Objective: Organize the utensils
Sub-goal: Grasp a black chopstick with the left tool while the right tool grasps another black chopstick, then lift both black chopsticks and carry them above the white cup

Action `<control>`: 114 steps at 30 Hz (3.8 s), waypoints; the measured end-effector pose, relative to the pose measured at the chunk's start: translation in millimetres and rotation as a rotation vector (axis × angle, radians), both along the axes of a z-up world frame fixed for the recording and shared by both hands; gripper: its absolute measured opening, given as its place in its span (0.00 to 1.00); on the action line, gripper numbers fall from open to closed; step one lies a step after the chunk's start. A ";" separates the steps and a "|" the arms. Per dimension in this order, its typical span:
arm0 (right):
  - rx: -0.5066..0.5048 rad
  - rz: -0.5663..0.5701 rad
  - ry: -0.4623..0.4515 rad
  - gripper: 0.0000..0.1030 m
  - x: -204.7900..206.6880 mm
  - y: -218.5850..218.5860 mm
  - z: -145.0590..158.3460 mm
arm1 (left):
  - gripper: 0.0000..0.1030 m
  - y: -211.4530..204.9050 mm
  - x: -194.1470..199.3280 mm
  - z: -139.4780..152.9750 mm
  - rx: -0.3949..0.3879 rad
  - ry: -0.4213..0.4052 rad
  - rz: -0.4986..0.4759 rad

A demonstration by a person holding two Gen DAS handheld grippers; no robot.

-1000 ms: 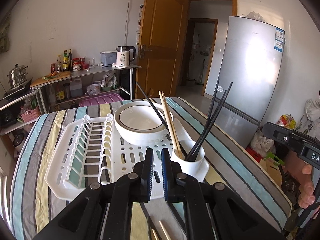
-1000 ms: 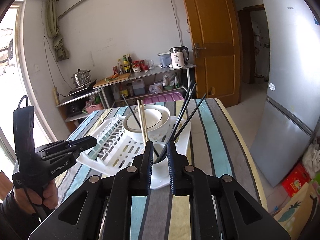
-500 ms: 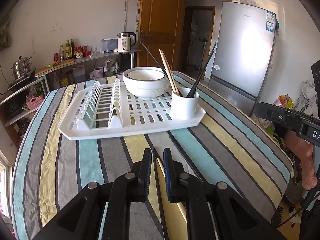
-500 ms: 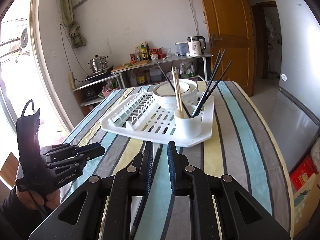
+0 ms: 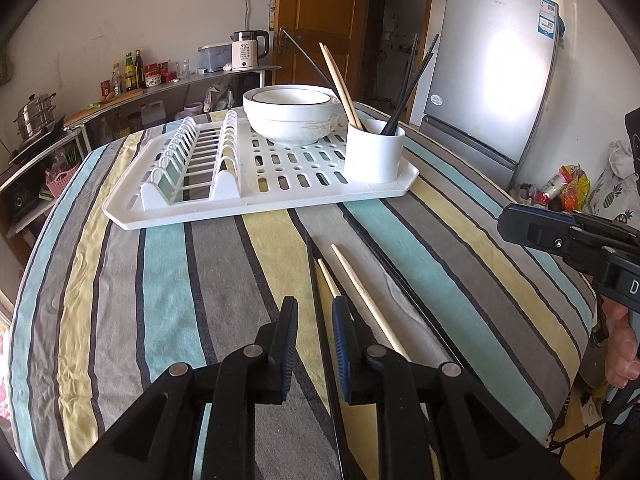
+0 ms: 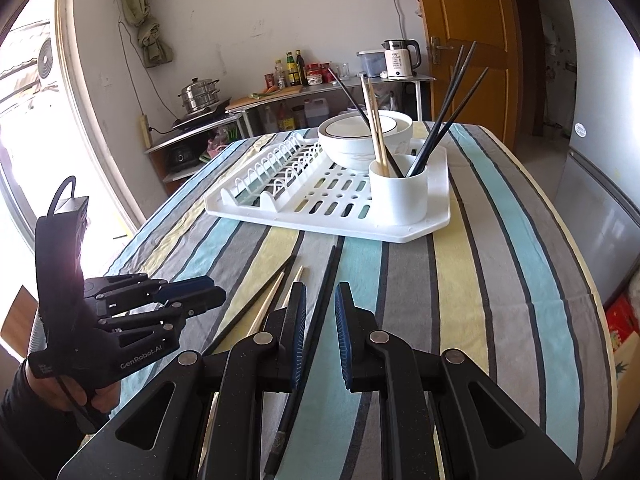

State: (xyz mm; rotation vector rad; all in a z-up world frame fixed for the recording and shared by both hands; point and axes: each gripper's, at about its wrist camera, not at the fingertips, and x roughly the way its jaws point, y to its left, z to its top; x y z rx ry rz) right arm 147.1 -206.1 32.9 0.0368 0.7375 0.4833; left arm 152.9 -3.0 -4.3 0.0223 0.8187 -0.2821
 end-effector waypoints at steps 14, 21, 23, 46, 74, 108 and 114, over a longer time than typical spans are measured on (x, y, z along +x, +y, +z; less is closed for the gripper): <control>-0.004 0.025 0.054 0.15 8.4 10.8 -19.8 | 0.20 -10.2 24.4 -29.5 0.107 0.070 0.015; 0.009 0.017 0.066 0.15 11.9 4.9 -24.3 | 0.20 10.4 20.9 -28.9 0.076 0.071 0.058; 0.014 0.011 0.073 0.15 13.9 3.0 -26.0 | 0.20 14.4 20.3 -28.7 0.076 0.070 0.071; -0.155 0.033 0.164 0.15 80.2 51.6 -67.8 | 0.20 23.5 49.6 -29.6 0.069 0.080 0.107; -0.099 0.062 0.060 0.04 69.0 49.3 -23.8 | 0.04 10.6 50.1 5.3 0.038 0.032 0.115; 0.076 -0.028 -0.235 0.04 3.6 -15.9 86.1 | 0.04 22.6 -11.8 130.2 -0.100 -0.265 0.083; 0.074 -0.041 -0.250 0.04 8.3 -23.6 93.0 | 0.04 19.1 1.2 133.9 -0.107 -0.256 0.065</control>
